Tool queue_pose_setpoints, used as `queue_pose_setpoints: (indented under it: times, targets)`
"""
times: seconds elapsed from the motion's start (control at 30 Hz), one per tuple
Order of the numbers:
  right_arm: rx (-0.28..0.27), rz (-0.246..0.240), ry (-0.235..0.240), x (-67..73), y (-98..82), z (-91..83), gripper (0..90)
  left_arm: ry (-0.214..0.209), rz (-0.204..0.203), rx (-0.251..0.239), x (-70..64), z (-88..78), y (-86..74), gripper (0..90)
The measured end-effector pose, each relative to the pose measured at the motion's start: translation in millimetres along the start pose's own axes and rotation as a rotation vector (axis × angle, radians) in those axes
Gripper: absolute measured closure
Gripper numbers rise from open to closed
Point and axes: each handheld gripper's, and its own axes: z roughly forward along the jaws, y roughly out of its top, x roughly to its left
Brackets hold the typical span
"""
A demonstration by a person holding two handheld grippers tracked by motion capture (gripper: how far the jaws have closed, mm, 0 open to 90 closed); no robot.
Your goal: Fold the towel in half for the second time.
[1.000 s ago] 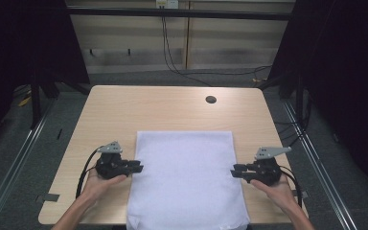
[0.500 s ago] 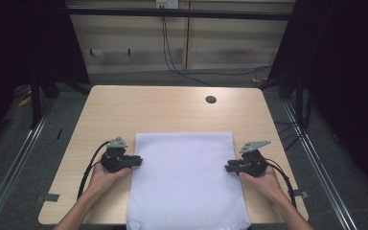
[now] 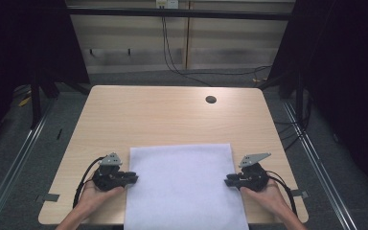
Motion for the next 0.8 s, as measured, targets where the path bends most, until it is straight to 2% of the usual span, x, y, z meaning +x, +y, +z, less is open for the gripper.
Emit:
queue_pose_setpoints:
  times: [0.03,0.07,0.17,0.2,0.23,0.27,0.3,0.33,0.37,0.4,0.43,0.47,0.5,0.53,0.57,0.6,0.67,0.7,0.73,0.8]
  targets:
    - [0.000,0.000,0.000,0.0,0.0,0.0,73.9,0.000,0.000,0.000,0.0,0.0,0.0,76.8]
    - [0.011,0.020,0.069,5.0,-5.2,-2.6,75.1,0.005,0.009,0.018,-4.7,-4.9,-3.6,77.3]
    - [0.017,0.021,0.075,7.2,-6.4,-4.7,75.2,0.002,0.028,0.009,-3.0,-8.4,-2.1,75.4]
    - [-0.003,0.014,0.049,4.0,-2.7,-6.6,73.8,0.007,0.024,-0.023,0.0,-11.8,1.2,75.7]
    - [-0.003,0.014,0.049,4.0,-2.7,-6.6,73.8,0.003,0.021,-0.047,3.2,-15.8,4.9,75.7]
    - [-0.049,0.016,0.030,-2.8,4.2,-11.2,73.6,0.013,0.026,-0.088,7.1,-22.2,10.5,75.7]
    - [-0.049,0.016,0.030,-2.8,4.2,-11.2,73.6,0.045,0.028,-0.123,12.7,-29.9,17.8,75.7]
    - [-0.103,0.002,-0.014,-14.0,15.7,-16.0,73.8,0.047,0.012,-0.153,18.9,-34.7,22.9,74.6]
    - [-0.103,0.002,-0.014,-14.0,15.7,-16.0,73.8,0.050,-0.001,-0.182,25.3,-37.7,27.5,74.6]
    - [-0.126,-0.034,-0.078,-23.7,26.5,-14.5,74.4,0.061,-0.026,-0.196,35.8,-35.8,35.4,73.7]
    - [-0.126,-0.034,-0.078,-23.7,26.5,-14.5,74.4,0.061,-0.026,-0.196,35.8,-35.8,35.4,72.7]
    - [-0.146,-0.013,-0.085,-36.8,36.7,-9.5,74.2,0.072,-0.030,-0.183,44.9,-27.2,42.7,71.4]
    - [-0.156,-0.006,-0.088,-41.8,40.3,-7.5,73.3,0.072,-0.030,-0.183,44.9,-27.2,42.7,70.5]
    - [-0.152,0.001,-0.087,-47.7,44.9,-4.2,72.4,0.081,-0.040,-0.169,52.8,-17.4,48.8,68.5]
    - [-0.152,0.001,-0.087,-47.7,44.9,-4.2,72.4,0.081,-0.040,-0.169,52.8,-17.4,48.8,66.4]
    - [-0.161,0.014,-0.091,-58.5,51.6,2.5,69.6,0.073,-0.042,-0.154,59.9,-10.4,52.9,64.7]
    - [-0.150,0.019,-0.088,-63.8,54.1,6.5,68.3,0.057,-0.055,-0.150,64.3,-5.8,54.2,62.9]
    - [-0.150,0.028,-0.099,-69.9,56.1,10.5,66.6,0.062,-0.060,-0.151,66.8,-2.7,54.3,62.1]
    - [-0.144,0.055,-0.092,-78.9,57.2,15.2,63.0,0.057,-0.055,-0.130,69.0,3.3,54.3,58.5]
    - [-0.141,0.066,-0.089,-83.6,56.8,17.2,61.6,0.073,-0.047,-0.123,69.3,4.8,53.9,56.8]
